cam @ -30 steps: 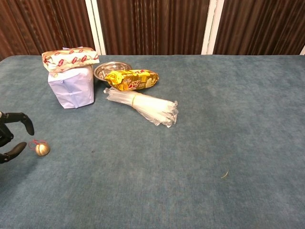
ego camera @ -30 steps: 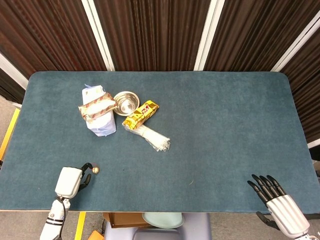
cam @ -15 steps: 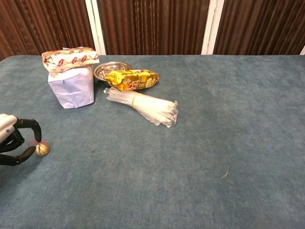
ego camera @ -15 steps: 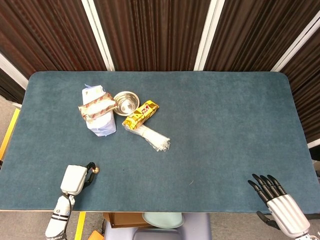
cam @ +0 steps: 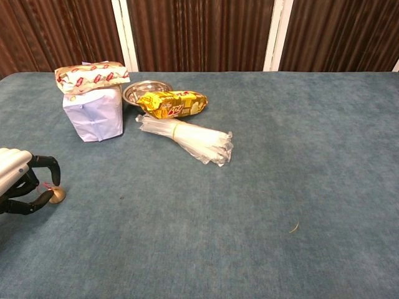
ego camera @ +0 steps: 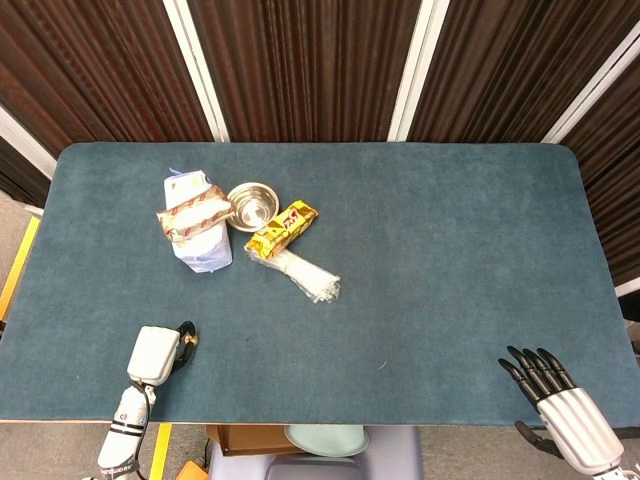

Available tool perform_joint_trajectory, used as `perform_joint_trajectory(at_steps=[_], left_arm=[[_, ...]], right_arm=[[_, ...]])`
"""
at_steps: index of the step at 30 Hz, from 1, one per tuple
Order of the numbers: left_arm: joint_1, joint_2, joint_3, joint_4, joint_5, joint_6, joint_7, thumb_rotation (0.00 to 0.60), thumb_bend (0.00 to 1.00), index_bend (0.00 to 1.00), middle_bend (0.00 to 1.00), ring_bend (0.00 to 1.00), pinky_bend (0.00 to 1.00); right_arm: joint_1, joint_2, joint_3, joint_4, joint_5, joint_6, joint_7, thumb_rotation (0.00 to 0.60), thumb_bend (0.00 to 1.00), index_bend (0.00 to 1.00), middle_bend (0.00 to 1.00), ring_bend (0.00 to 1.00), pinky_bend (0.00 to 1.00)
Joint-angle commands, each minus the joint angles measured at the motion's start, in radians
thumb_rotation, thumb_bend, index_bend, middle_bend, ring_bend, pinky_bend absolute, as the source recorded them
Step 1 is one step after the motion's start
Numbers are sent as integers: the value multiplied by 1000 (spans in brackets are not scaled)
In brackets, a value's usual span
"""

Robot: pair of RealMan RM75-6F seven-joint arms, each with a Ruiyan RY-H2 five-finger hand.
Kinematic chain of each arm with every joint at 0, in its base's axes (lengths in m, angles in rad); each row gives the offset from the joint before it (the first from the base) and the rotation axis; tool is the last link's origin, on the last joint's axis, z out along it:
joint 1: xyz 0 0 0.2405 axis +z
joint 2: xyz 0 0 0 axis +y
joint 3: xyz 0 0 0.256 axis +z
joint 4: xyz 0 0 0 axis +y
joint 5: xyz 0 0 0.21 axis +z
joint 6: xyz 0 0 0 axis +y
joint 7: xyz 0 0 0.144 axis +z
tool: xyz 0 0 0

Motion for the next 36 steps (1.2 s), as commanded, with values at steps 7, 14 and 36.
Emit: perform_joint_trajectory(at_steps=[7,14,36], left_arm=[[-7,1,0,6,-10,-1,2,600,429,534,1000,1000,1000],[-8,2,5,10,-15,2,2,600,429,553,1000,1000,1000],[-16,-4,10,13,-32,-4,12,600,429,636,1000,1000,1000]], right_arm=[[0,1,-1,0,-1,0,2,600,355,0,0,0,0],[0,2,-1,-1,-1,-1,3,600,355,0,0,0,0],[0,2,0,1,-1,1,5,600,355,0,0,0,0]])
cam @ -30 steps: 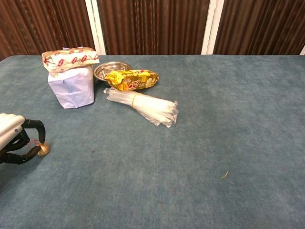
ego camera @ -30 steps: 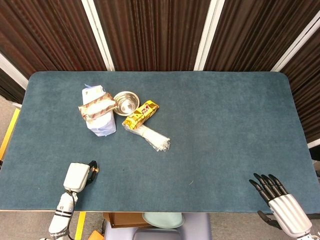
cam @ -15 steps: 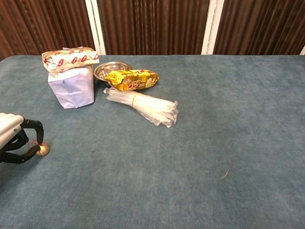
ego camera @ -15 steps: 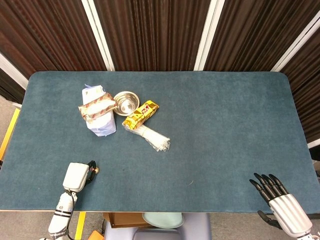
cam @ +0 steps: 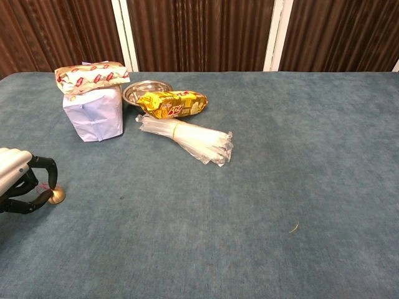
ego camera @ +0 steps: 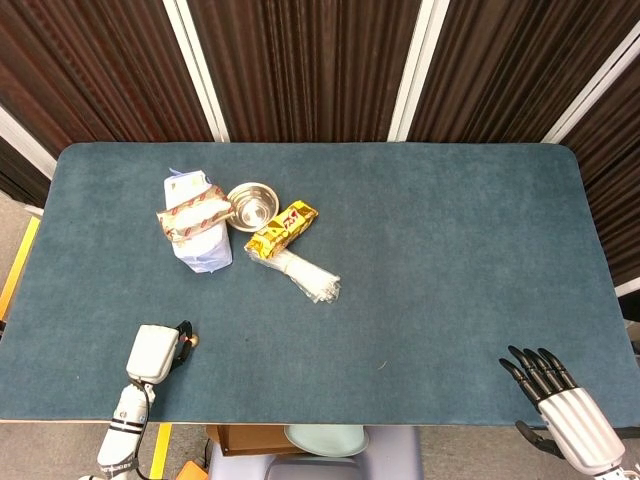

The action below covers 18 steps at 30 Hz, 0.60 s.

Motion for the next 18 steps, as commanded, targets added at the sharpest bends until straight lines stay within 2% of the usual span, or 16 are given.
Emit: perform_joint_trajectory(at_steps=[1,18], left_arm=[[-1,0,0,1,-1,1,-1,600,429,642,1000,1000,1000],[-1,24,-6,-32,1,29,15,600,429,714,1000,1000,1000]], right_arm=[[0,0,0,0,0,1,0,600,355,0,0,0,0],[-1,-2,1,2,-4,4,0,600,355,0,0,0,0]])
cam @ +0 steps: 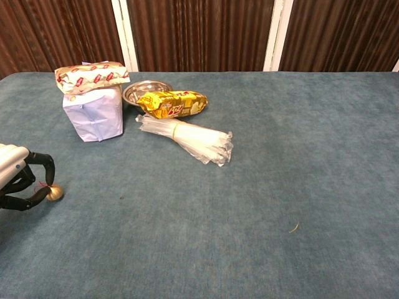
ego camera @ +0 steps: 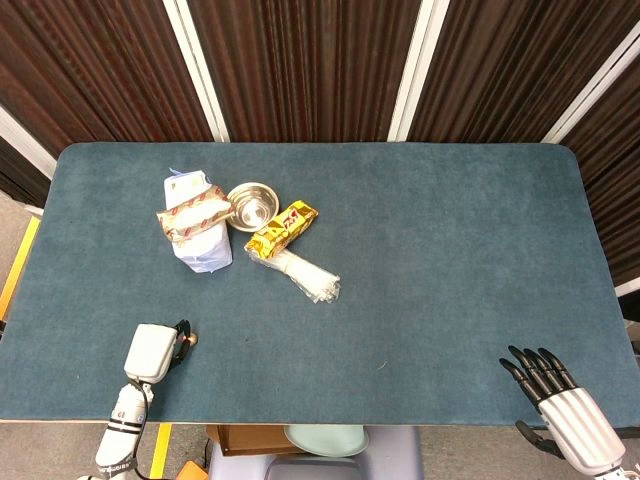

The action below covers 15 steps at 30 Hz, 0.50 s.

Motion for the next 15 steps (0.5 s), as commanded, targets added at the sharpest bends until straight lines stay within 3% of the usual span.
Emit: perform_joint_trajectory(at_steps=[1,7,12,15], left_arm=[[0,10,-7,-11,-2,7,0,600,429,714,1000,1000,1000],[3,49,-39,-65,-18,37,-13,600,430,714,1000,1000,1000],[25,86,43,-198,7,-7,-63,600,426,718,1000,1000,1000],[12,74,22,-183,13,4,-3,600,421,716,1000,1000,1000]], right_arm=[[0,-1,0,0,-1,1,-1,600,355,0,0,0,0],[3,-2,4,-2,8,-8,-5,600,355,0,0,0,0],[0,-4,1,2,-2,2,-4,600,355,0,0,0,0],[4,-6,4,0,9,-14,-11,600,355,0,0,0,0]])
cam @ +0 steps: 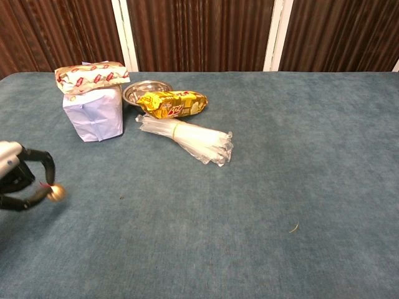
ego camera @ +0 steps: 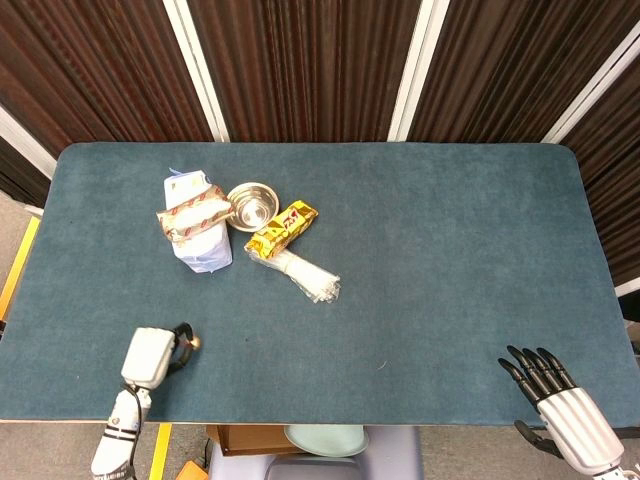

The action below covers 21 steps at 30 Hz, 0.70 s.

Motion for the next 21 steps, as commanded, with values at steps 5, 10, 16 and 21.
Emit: perform_joint_trajectory(at_steps=[5,10,16,21], left_arm=[[-15,7,-49,-10,-34,-23,48,600,420,720,1000,1000,1000],[-8,9,-34,-11,-26,-17,69,600,421,720,1000,1000,1000],[-9,13,-33,-13,-19,-8,86,600,421,719,1000,1000,1000],[-11,6,-40,4,-35,-17,93,600,422,719,1000,1000,1000]], right_arm=[[4,1,-1,-3,1,-7,2,600,355,0,0,0,0],[2,0,-3,-1,-2,-4,3,600,355,0,0,0,0],[1,1,-2,2,-3,2,8,600,355,0,0,0,0],[1,1,-3,2,-5,4,9,600,355,0,0,0,0]])
